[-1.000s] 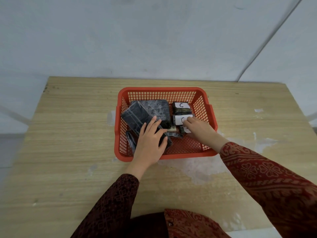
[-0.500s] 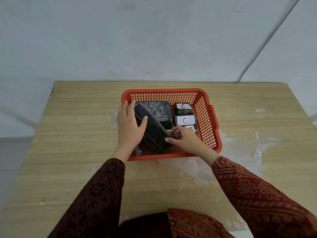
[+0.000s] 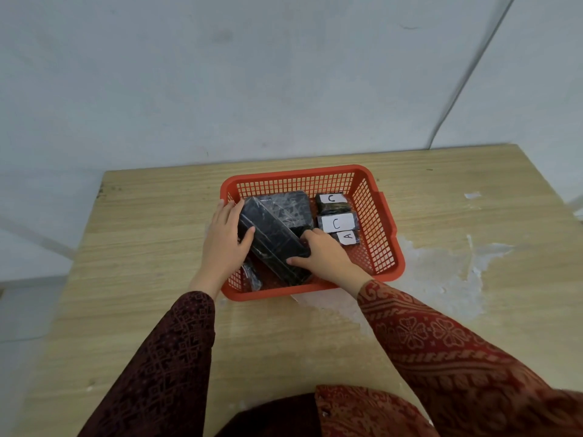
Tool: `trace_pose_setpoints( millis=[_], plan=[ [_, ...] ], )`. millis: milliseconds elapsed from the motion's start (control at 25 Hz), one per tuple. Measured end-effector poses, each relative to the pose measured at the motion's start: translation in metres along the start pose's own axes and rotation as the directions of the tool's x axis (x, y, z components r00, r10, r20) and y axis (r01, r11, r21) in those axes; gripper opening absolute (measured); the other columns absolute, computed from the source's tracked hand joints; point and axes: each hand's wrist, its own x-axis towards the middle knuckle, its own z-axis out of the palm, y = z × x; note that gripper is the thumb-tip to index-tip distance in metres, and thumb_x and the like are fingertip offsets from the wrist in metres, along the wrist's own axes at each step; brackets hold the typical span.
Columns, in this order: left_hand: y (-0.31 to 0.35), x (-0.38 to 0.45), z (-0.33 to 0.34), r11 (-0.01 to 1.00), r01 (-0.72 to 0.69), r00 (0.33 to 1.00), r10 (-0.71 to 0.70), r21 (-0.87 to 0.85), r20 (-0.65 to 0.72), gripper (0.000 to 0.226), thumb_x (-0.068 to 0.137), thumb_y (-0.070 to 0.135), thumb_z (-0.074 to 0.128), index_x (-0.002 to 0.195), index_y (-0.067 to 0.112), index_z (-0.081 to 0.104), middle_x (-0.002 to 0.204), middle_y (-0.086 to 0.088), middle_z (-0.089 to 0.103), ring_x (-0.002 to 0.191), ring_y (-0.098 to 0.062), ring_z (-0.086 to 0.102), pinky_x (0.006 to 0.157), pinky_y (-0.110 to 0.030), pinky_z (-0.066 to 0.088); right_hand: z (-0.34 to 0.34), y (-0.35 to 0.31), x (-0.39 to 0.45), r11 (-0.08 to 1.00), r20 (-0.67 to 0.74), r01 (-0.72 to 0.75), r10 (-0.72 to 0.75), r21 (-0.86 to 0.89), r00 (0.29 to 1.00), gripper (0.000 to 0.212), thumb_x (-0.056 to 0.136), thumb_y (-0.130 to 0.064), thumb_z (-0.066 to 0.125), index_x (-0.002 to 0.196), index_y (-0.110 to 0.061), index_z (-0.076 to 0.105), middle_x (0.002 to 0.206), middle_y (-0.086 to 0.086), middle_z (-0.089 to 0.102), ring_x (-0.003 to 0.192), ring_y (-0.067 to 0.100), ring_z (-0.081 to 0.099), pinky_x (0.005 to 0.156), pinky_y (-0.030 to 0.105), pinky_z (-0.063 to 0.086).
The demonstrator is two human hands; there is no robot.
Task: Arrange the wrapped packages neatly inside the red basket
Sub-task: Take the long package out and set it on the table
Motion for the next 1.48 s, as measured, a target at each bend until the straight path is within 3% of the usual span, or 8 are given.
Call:
trace_pose_setpoints(
  millis=[480, 680, 800, 920, 1120, 1280, 1360, 1480],
  plan=[
    [-0.003, -0.013, 0.008, 0.999, 0.047, 0.996, -0.048, -0.014, -0.079, 0.047, 0.101, 0.022, 0.035, 0.148, 0.019, 0.029, 0.158, -0.005, 0.019, 0.146, -0.014, 0.006, 0.112, -0.048, 0.032, -0.004, 0.001, 0.014, 0.896, 0.047, -0.055, 0.038, 0.44, 0.998, 0.051, 0.075, -0.032, 0.077, 0.115, -0.011, 0.053, 0.114, 0.007, 0.063, 0.102, 0.021, 0.06, 0.083, 0.029, 0.048],
    [-0.005, -0.012, 0.011, 0.998, 0.05, 0.995, -0.053, -0.041, -0.09, 0.048, 0.099, 0.011, 0.038, 0.147, 0.015, 0.031, 0.159, -0.005, 0.014, 0.147, -0.017, 0.006, 0.116, -0.035, 0.02, -0.036, 0.022, -0.009, 0.804, -0.104, -0.047, 0.135, 0.593, 0.985, 0.042, 0.082, -0.029, 0.071, 0.115, -0.015, 0.05, 0.093, -0.014, 0.059, 0.081, 0.004, 0.062, 0.058, 0.01, 0.048],
    [-0.006, -0.012, 0.012, 0.993, 0.062, 0.992, -0.072, -0.099, -0.106, 0.049, 0.096, 0.003, 0.038, 0.145, 0.009, 0.035, 0.159, -0.007, 0.016, 0.146, -0.019, 0.014, 0.114, -0.027, 0.017, -0.065, 0.058, -0.03, 0.713, -0.242, -0.045, 0.296, 0.7, 0.924, 0.045, 0.088, -0.026, 0.062, 0.128, -0.02, 0.041, 0.097, -0.014, 0.059, 0.081, 0.003, 0.064, 0.057, 0.016, 0.053],
    [-0.005, -0.013, 0.011, 0.992, 0.064, 0.991, -0.076, -0.107, -0.107, 0.051, 0.095, 0.0, 0.037, 0.146, 0.009, 0.033, 0.159, -0.006, 0.016, 0.144, -0.017, 0.018, 0.108, -0.019, 0.017, -0.083, 0.108, -0.051, 0.573, -0.309, -0.078, 0.547, 0.816, 0.778, 0.045, 0.09, -0.024, 0.061, 0.129, -0.013, 0.041, 0.107, 0.003, 0.063, 0.081, 0.014, 0.066, 0.059, 0.024, 0.053],
    [-0.003, -0.015, 0.008, 0.995, 0.072, 0.992, -0.078, -0.066, -0.097, 0.047, 0.095, 0.002, 0.039, 0.142, 0.009, 0.04, 0.159, -0.006, 0.017, 0.143, -0.019, 0.022, 0.103, -0.023, 0.026, -0.066, 0.163, -0.071, 0.222, 0.006, -0.2, 0.655, 0.954, 0.756, 0.044, 0.093, -0.032, 0.055, 0.126, -0.003, 0.05, 0.12, 0.017, 0.063, 0.097, 0.027, 0.063, 0.081, 0.04, 0.052],
    [-0.003, -0.015, 0.008, 0.994, 0.081, 0.992, -0.088, -0.076, -0.093, 0.041, 0.096, 0.004, 0.04, 0.135, 0.008, 0.049, 0.159, -0.006, 0.018, 0.143, -0.019, 0.022, 0.105, -0.023, 0.023, -0.051, 0.18, -0.074, 0.091, 0.136, -0.231, 0.584, 0.969, 0.8, 0.044, 0.096, -0.035, 0.049, 0.126, -0.002, 0.054, 0.118, 0.019, 0.064, 0.099, 0.033, 0.063, 0.089, 0.045, 0.05],
    [-0.003, -0.016, 0.008, 0.994, 0.075, 0.992, -0.083, -0.082, -0.095, 0.037, 0.096, 0.005, 0.041, 0.131, 0.008, 0.053, 0.159, -0.005, 0.018, 0.143, -0.018, 0.023, 0.104, -0.022, 0.024, -0.05, 0.189, -0.075, 0.086, 0.119, -0.208, 0.587, 0.974, 0.801, 0.044, 0.095, -0.035, 0.05, 0.127, -0.003, 0.053, 0.121, 0.019, 0.063, 0.104, 0.033, 0.062, 0.089, 0.045, 0.051],
    [-0.004, -0.016, 0.007, 0.992, 0.073, 0.992, -0.083, -0.1, -0.092, 0.03, 0.096, 0.006, 0.043, 0.121, 0.009, 0.059, 0.158, -0.005, 0.019, 0.143, -0.018, 0.022, 0.103, -0.021, 0.024, -0.047, 0.196, -0.077, 0.35, -0.012, -0.292, 0.658, 0.89, 0.752, 0.049, 0.089, -0.035, 0.06, 0.126, -0.004, 0.05, 0.121, 0.018, 0.063, 0.092, 0.026, 0.065, 0.073, 0.036, 0.054]
  ],
)
